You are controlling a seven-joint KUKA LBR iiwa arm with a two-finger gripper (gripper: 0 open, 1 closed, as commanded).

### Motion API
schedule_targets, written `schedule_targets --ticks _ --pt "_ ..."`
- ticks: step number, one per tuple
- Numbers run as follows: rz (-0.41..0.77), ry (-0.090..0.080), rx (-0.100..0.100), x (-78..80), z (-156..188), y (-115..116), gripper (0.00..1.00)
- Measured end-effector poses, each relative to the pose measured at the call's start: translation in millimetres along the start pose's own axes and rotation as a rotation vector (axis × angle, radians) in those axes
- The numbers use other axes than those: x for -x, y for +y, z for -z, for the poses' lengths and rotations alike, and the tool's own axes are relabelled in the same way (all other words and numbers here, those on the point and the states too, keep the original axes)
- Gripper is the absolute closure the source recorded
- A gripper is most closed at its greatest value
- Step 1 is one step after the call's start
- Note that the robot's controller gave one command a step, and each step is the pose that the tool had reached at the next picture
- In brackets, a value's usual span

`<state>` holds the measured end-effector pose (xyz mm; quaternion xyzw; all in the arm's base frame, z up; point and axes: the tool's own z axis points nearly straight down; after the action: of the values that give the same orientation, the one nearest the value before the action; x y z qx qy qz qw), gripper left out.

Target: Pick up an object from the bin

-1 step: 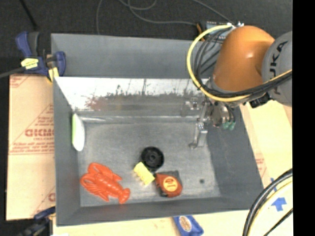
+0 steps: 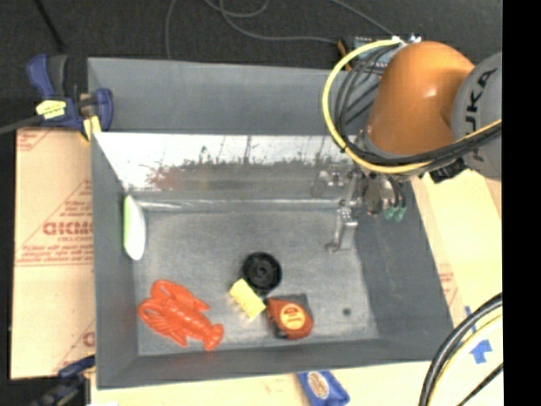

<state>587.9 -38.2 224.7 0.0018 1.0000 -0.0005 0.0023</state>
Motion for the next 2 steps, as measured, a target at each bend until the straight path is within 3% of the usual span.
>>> schedule_targets --ticks 1,2 --pt "-0.006 -0.004 0.002 -7.3 -59 34 0.00" --pt "0.115 0.007 0.000 -11.5 -70 77 0.00"
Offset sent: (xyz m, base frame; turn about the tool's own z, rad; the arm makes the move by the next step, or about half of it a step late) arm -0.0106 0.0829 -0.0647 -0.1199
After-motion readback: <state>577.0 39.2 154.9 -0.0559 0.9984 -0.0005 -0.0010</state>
